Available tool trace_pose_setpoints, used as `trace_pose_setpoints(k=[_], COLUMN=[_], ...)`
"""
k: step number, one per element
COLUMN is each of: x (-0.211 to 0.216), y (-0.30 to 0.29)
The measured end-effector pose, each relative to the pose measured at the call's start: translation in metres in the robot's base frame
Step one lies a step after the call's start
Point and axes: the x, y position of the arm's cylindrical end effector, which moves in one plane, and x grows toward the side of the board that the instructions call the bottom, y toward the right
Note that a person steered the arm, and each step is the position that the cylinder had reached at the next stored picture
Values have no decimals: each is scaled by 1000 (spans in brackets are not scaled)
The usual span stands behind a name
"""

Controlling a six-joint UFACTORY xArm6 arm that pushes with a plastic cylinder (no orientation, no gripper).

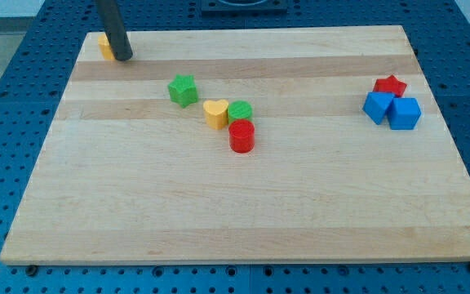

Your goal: Push the red circle right and a bit up

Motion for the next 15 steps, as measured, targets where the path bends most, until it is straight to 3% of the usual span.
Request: trace_pose_setpoints(k=[2, 4, 6, 7, 9, 11, 12, 13, 14, 15], x=[0, 85, 103, 178, 263, 265, 253, 268, 262, 231], y=[1, 23, 23, 30, 131, 270, 251, 222, 152, 142])
